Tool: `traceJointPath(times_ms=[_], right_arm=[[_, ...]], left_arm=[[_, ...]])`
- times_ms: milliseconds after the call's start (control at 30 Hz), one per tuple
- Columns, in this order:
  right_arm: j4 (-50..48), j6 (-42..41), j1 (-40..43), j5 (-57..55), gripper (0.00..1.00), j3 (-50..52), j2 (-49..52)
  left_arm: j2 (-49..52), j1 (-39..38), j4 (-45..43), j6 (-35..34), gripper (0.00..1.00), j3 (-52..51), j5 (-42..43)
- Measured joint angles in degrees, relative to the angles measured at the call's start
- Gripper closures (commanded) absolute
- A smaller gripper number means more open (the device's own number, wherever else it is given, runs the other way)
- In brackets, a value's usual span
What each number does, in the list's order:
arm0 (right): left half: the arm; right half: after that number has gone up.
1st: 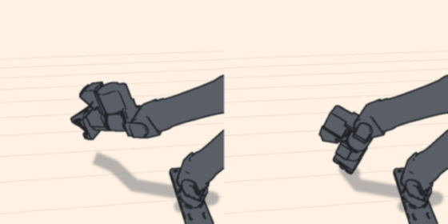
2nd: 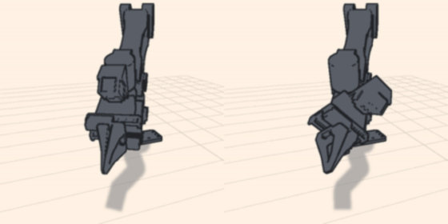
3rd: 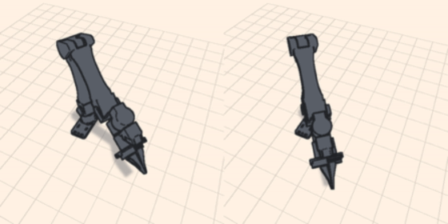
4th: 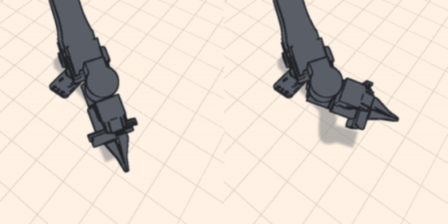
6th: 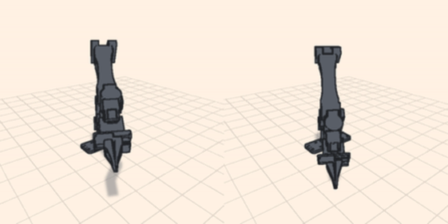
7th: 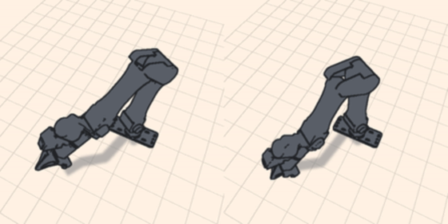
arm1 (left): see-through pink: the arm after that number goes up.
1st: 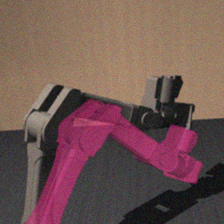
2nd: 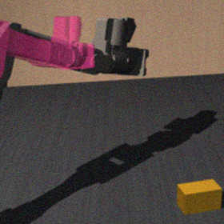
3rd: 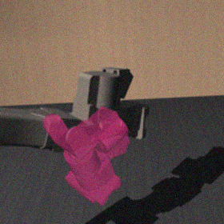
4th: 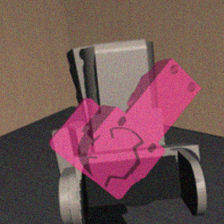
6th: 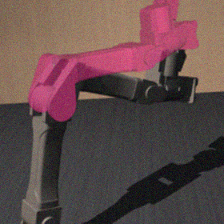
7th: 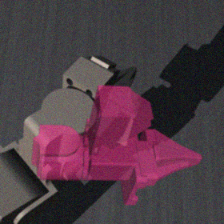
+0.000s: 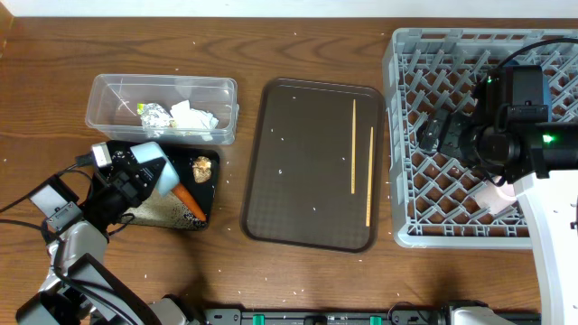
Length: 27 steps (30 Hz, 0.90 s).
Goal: Sort waste into correct bins and load items into the dishwasher rack
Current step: 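Lift the bowl over the black tray and tip the rice out, then bring the bowl toward the rack and grasp it with the right gripper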
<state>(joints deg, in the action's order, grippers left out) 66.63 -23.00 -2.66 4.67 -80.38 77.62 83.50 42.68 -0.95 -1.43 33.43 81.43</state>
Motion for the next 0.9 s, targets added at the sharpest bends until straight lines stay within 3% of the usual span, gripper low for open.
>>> traceJointPath(times_ms=[233,567,900], right_arm=[[-0.1,0.0,0.0,0.0,0.01,0.0,0.0],[0.0,0.0,0.0,0.0,0.01,0.0,0.0],[-0.4,0.0,0.0,0.0,0.01,0.0,0.0]], left_arm=[[0.0,-1.2,-7.5,-1.2,0.94,-0.2,5.0],[0.0,-1.3,-8.1,1.0,0.94,-0.2,6.7],[-0.4,-5.2,-10.4,-6.8,0.94,-0.2,6.8]])
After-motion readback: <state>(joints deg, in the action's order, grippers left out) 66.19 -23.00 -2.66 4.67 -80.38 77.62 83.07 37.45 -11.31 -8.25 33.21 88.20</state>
